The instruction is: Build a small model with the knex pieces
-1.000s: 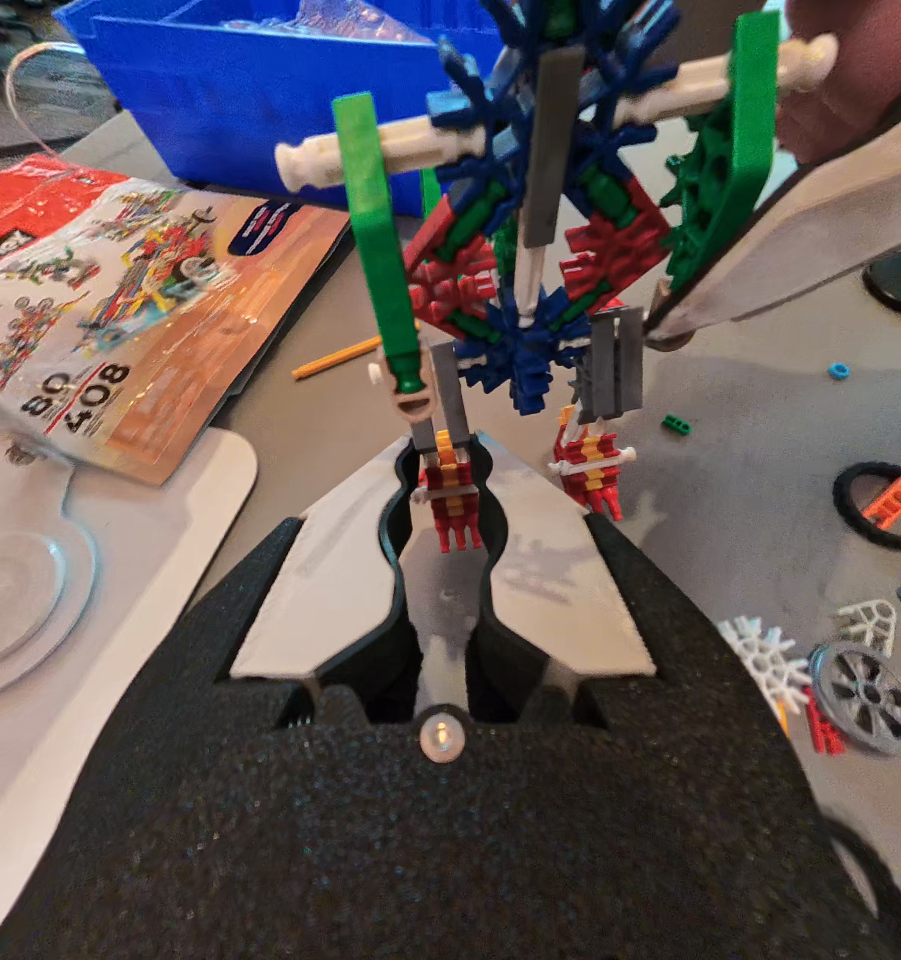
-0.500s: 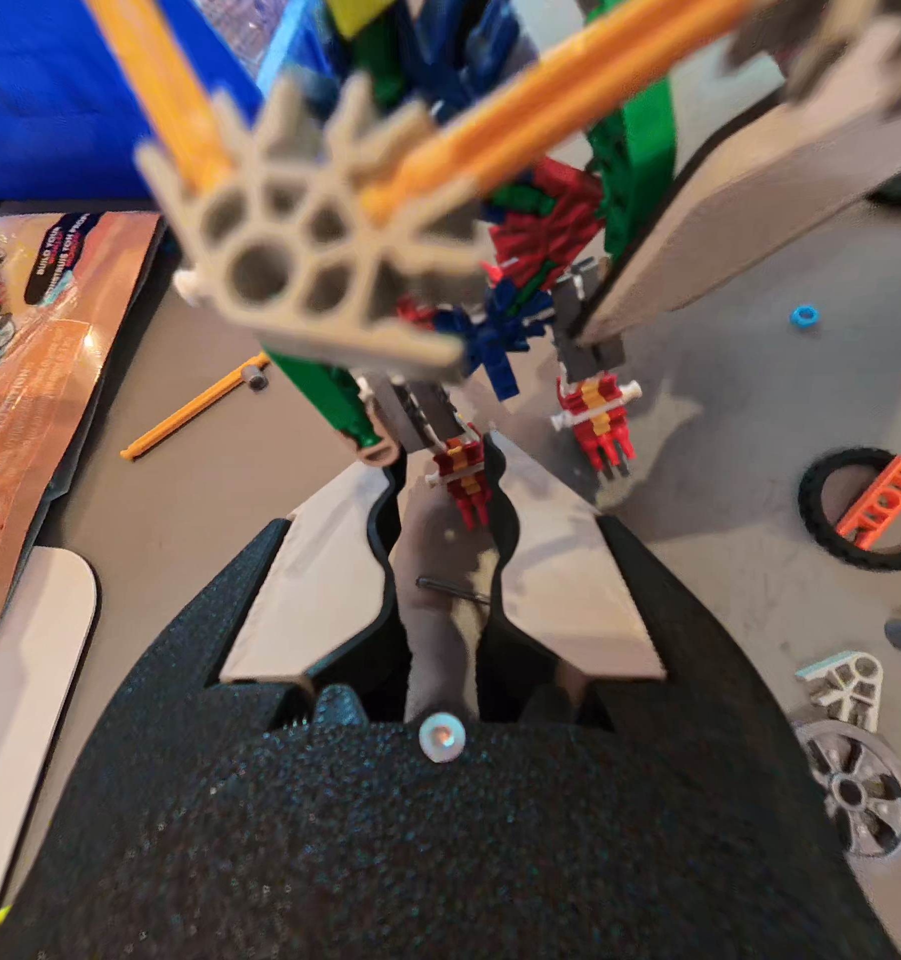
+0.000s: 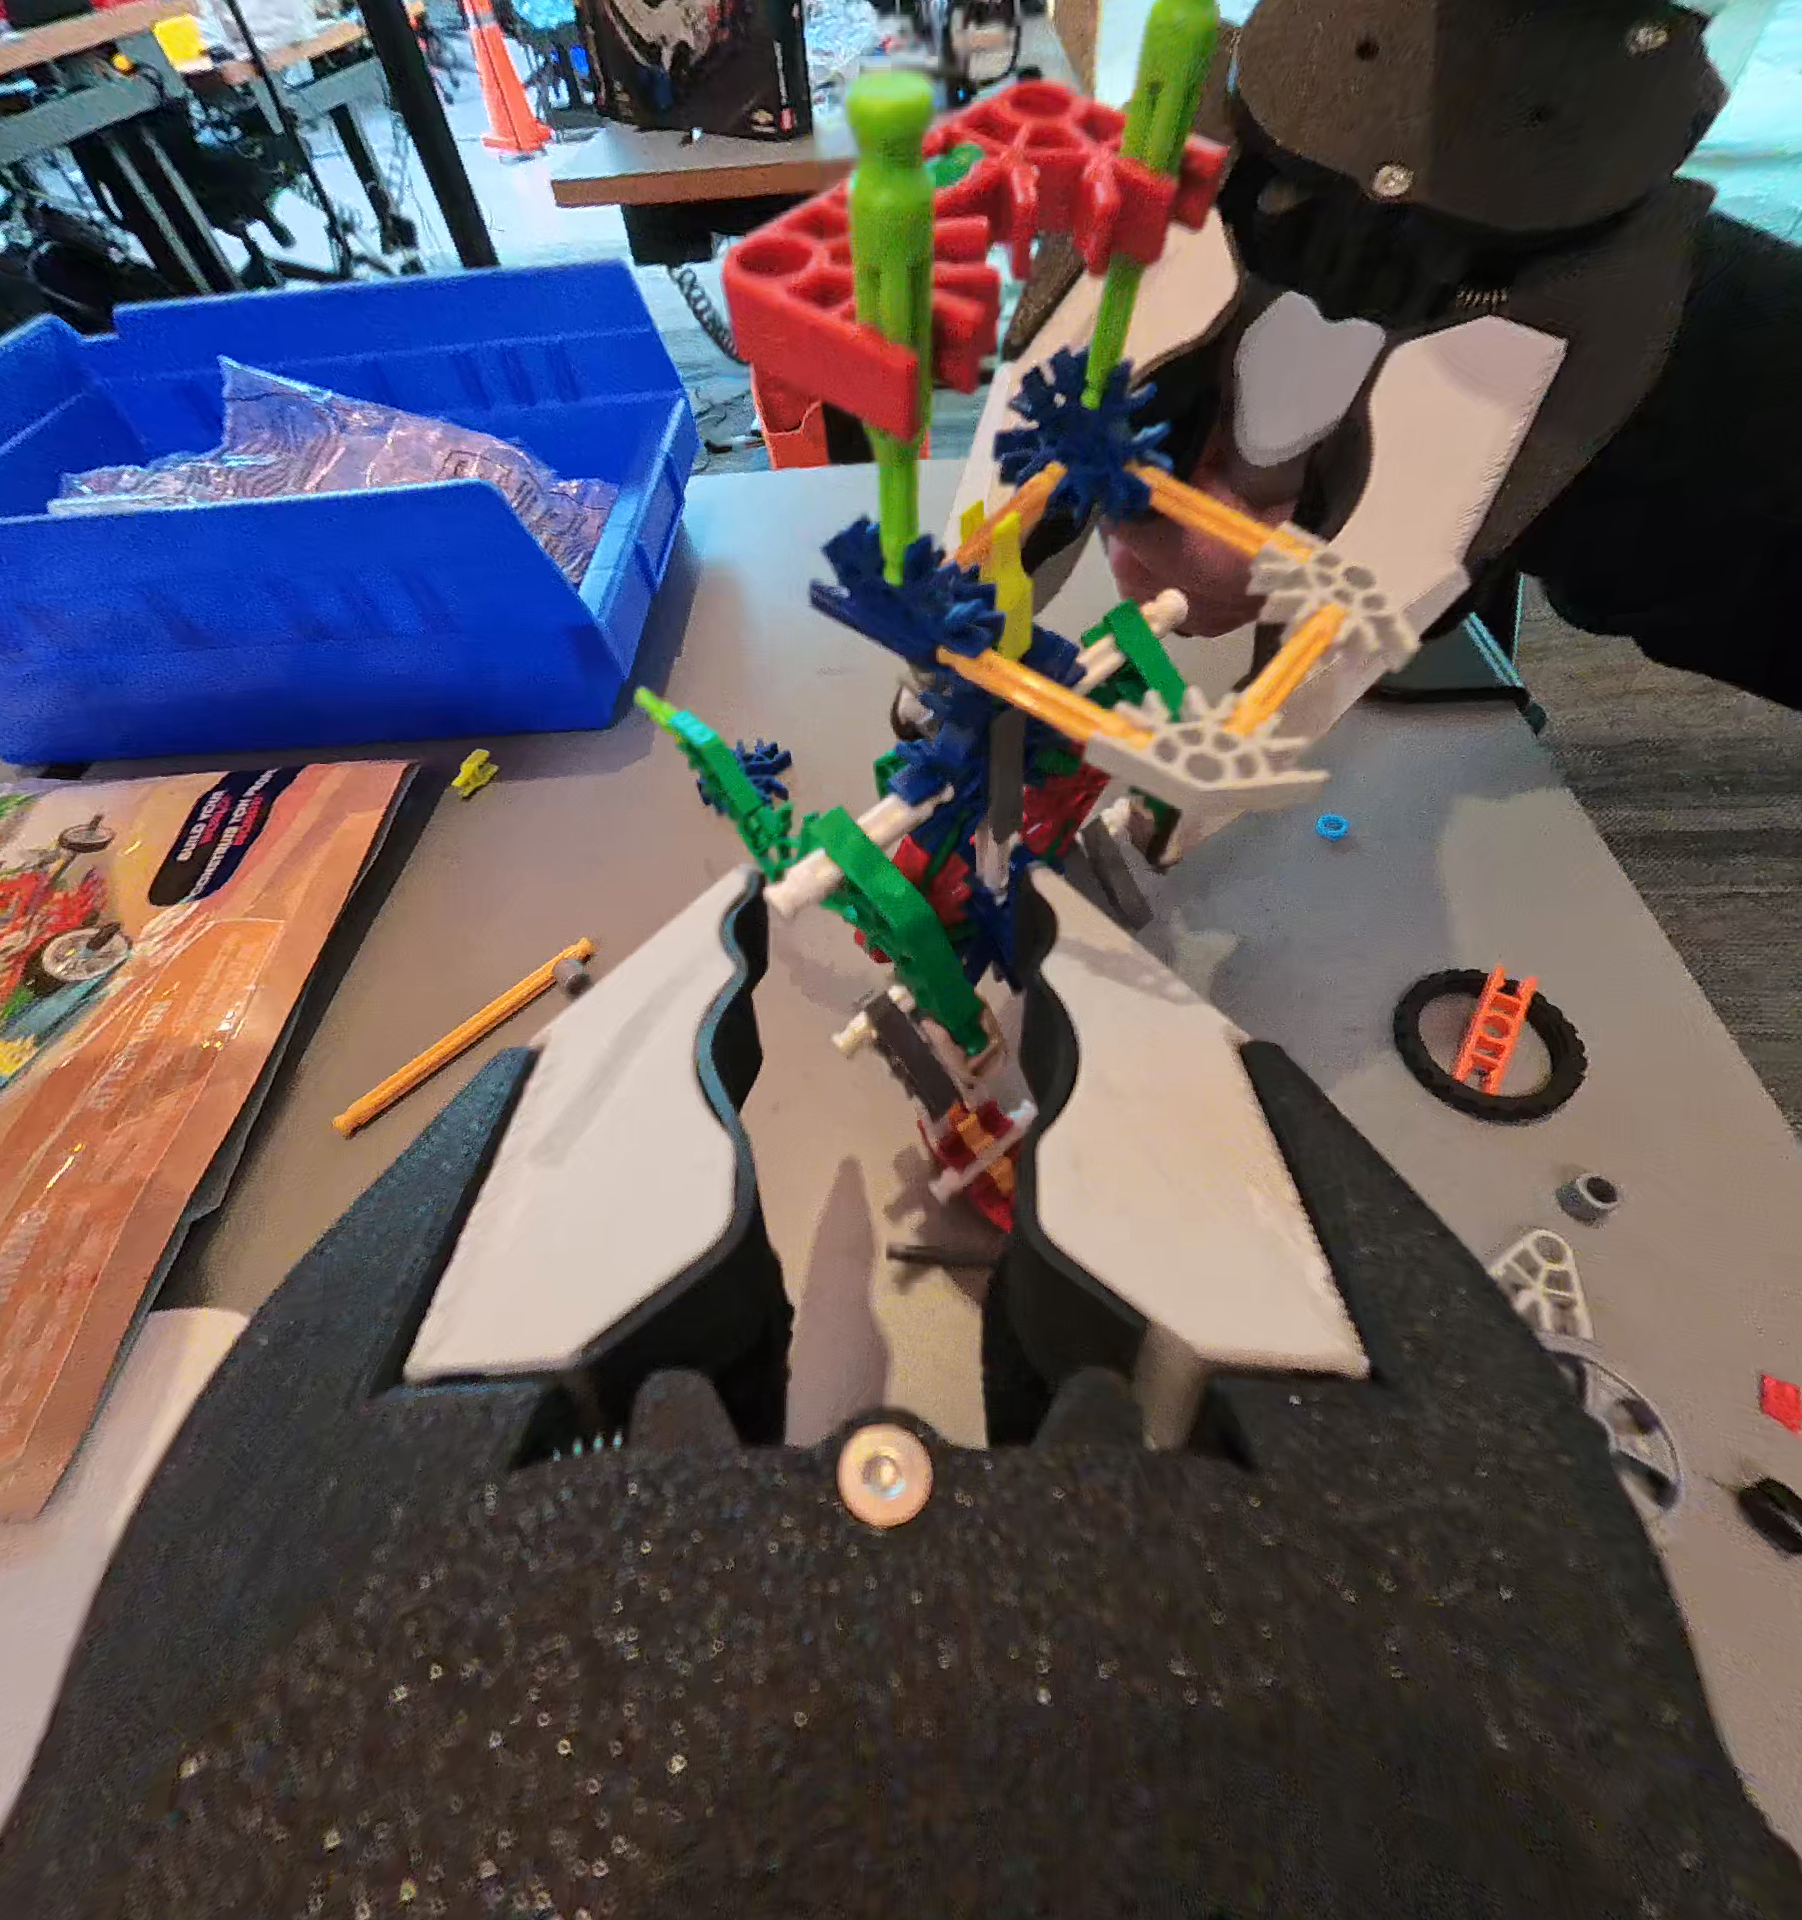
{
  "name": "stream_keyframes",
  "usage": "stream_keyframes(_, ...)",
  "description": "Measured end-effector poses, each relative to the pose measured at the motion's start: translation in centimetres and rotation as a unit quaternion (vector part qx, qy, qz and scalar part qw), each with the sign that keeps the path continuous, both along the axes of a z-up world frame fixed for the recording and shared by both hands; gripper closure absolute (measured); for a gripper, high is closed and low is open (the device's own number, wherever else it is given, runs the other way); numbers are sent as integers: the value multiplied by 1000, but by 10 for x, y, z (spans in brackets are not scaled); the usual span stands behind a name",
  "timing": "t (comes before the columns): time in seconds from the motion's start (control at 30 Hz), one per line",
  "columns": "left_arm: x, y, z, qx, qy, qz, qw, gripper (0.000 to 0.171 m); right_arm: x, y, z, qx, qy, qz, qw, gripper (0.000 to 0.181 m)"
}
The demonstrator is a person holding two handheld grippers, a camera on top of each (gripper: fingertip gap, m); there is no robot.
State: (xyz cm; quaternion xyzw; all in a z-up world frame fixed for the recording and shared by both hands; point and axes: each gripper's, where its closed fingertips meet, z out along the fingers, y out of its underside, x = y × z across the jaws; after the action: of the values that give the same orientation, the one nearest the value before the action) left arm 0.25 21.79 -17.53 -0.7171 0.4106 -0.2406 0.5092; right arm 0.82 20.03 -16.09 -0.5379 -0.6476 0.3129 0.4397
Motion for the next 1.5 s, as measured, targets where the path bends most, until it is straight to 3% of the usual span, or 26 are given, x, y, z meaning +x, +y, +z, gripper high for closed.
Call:
stream_keyframes(0.03,3,-2,0,-2,-11,-13,1000,136,-1,-1,0,-3,2,9,1000,137)
stream_keyframes(0.3,0,-6,-2,-3,-28,-23,999,150,11,-7,15,-39,35,53,997,127)
stream_keyframes(0.47,-1,-6,-2,-6,-33,-28,999,150,28,30,25,-78,64,27,994,131)
stream_keyframes(0.6,4,-9,-2,-8,-34,-44,998,150,19,65,4,-26,24,-24,999,140)
stream_keyframes(0.77,8,-11,-2,-7,-38,-54,998,150,-3,79,-30,43,-49,-30,997,141)
stream_keyframes(1.17,10,-13,-2,0,-43,-62,997,151,-5,72,-73,-121,-106,-9,987,164)
stream_keyframes(1.3,10,-14,-2,-2,-47,-64,997,150,-6,72,-69,-119,-108,-8,987,163)
stream_keyframes(1.4,8,-15,-1,-1,-47,-65,997,151,-4,73,-59,-107,-86,1,990,150)
stream_keyframes(1.5,6,-17,-1,-5,-51,-71,996,151,-1,74,-53,-56,-70,21,996,145)
